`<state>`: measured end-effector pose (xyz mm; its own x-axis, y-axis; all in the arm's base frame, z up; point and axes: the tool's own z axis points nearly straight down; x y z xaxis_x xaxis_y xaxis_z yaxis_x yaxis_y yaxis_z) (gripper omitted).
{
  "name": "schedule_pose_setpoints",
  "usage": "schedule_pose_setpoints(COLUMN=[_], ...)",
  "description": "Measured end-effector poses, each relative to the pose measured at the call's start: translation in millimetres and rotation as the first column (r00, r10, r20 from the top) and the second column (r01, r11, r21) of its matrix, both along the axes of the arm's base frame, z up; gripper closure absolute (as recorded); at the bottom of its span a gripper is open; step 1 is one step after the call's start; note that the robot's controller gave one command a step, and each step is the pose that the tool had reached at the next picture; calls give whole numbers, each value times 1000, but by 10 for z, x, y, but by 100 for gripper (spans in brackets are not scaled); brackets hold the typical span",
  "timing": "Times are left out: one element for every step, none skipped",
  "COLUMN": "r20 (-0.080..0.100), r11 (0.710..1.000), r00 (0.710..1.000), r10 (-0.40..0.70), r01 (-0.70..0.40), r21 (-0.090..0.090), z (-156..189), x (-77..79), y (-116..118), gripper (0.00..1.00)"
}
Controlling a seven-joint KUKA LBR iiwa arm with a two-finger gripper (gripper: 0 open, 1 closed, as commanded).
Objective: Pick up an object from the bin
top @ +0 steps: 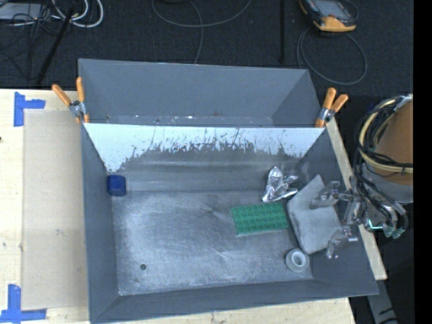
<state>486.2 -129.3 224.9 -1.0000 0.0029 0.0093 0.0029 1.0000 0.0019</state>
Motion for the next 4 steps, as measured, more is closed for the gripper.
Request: schedule_pose_setpoints(r20=[10, 11, 11, 13], r11=[975, 982, 998, 997], r00=[975, 982, 998, 997], r10=[222, 187, 69, -73], r01=[-222, -187, -69, 73], r21=[-3, -1, -1, 1], z=[-1529, -1239, -1193, -1507], x=[915, 832, 990, 904], y=[437, 555, 506, 458], gripper=[0, 0, 0, 0])
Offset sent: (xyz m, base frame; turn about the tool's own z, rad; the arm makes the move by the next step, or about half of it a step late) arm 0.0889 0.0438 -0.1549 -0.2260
